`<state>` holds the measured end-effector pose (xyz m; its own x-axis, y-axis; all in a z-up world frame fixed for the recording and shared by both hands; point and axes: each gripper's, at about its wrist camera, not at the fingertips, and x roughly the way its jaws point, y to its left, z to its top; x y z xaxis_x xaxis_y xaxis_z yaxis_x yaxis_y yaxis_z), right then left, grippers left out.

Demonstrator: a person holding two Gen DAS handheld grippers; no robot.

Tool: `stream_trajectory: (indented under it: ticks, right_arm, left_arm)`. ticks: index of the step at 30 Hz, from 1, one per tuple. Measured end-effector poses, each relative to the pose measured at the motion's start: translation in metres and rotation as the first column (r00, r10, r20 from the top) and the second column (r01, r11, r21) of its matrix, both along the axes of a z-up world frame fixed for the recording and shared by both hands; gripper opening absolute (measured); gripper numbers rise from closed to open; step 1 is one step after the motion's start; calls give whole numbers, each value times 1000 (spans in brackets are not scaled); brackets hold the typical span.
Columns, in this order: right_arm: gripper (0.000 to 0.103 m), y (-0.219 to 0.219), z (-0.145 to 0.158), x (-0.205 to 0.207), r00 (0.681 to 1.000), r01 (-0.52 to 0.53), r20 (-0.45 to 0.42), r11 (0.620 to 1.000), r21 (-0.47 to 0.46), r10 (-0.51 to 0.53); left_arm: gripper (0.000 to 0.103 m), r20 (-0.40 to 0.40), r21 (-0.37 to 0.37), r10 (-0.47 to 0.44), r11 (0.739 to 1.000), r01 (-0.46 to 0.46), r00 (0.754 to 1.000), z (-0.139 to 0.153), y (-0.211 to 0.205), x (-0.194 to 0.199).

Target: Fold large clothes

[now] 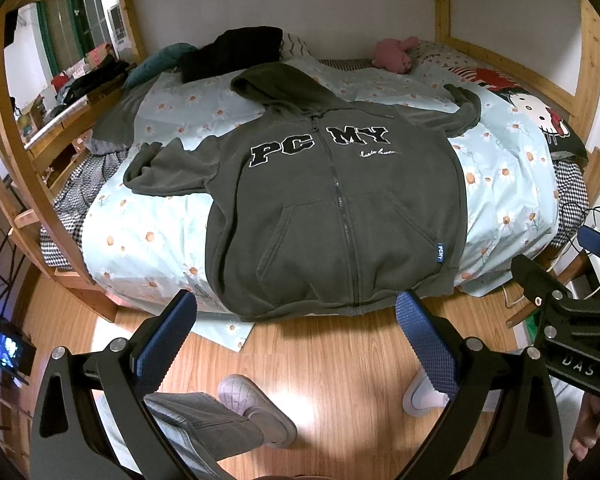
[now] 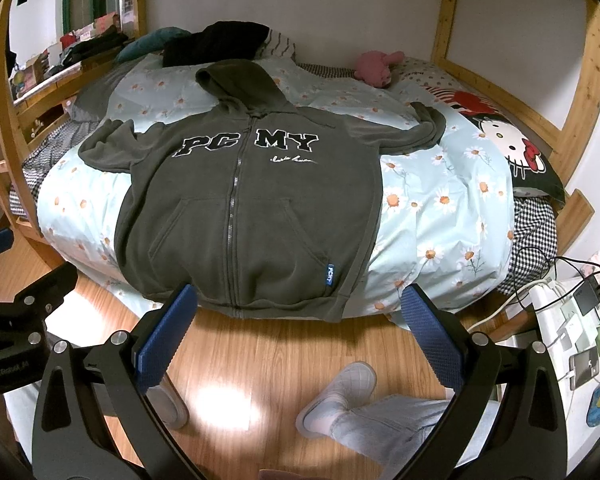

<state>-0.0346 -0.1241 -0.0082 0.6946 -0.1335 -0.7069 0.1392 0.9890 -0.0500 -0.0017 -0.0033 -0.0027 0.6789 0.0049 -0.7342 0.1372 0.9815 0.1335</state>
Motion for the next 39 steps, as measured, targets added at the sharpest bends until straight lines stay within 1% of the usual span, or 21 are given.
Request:
stream_trajectory:
  ticks: [6, 8, 12, 19, 21, 24, 26, 28, 30, 32, 34, 35, 37, 39]
  right_arm:
    - [100, 1, -6, 0, 1000, 0, -6, 1000, 3, 0]
    - [100, 2, -9, 1, 1000, -2, -10, 1000, 2, 2]
    - [100, 3, -14, 3, 1000, -8, -19, 1000, 11, 9]
    - [100, 0, -17, 8, 1000, -15, -12, 999, 40, 16]
    - [100, -3, -17, 10, 999, -31, 8, 997, 76, 31]
    - [100, -11, -10, 10, 996, -62, 75, 978, 198, 48]
    - [100, -14, -2, 11, 993, -76, 107, 968, 240, 51]
    - [100, -14, 10, 19, 992, -67, 121, 974, 215, 41]
    - [100, -15, 21, 31, 989, -57, 146, 980, 190, 30]
    - [100, -20, 29, 46, 987, -46, 162, 979, 198, 14]
    - [100, -28, 32, 65, 985, -45, 171, 972, 233, 4]
    - [100, -33, 29, 76, 988, -31, 156, 966, 258, -10]
    - [100, -42, 23, 84, 991, -7, 131, 956, 292, -33]
    - [100, -46, 13, 92, 994, 15, 100, 952, 306, -48]
  left_arm:
    - [99, -3, 4, 4, 1000, -4, 1000, -4, 0, 0]
    - [99, -9, 3, 5, 1000, -5, 1000, -11, 2, 2]
    - [99, -14, 6, 8, 1000, -8, 1000, -16, 3, 3]
    - [99, -35, 14, 4, 1000, -3, 999, -21, 3, 15]
    - [99, -43, 18, 3, 1000, -2, 999, -22, 2, 20]
    - [99, -65, 27, 6, 1000, -5, 998, -25, 2, 28]
    - [99, -61, 41, 4, 999, -1, 998, -18, 2, 33]
    - [99, -31, 44, 8, 999, -6, 999, -5, 0, 39]
    - [99, 9, 31, 12, 999, -13, 1000, 10, -1, 47]
    - [99, 42, 19, 21, 1000, -22, 999, 21, -4, 59]
    - [99, 41, 18, 32, 999, -33, 999, 23, -9, 73]
    - [99, 28, 7, 31, 999, -31, 999, 22, -10, 82]
    - [99, 5, -15, 26, 1000, -26, 1000, 20, -11, 97]
    - [99, -12, -25, 31, 999, -31, 999, 16, -9, 109]
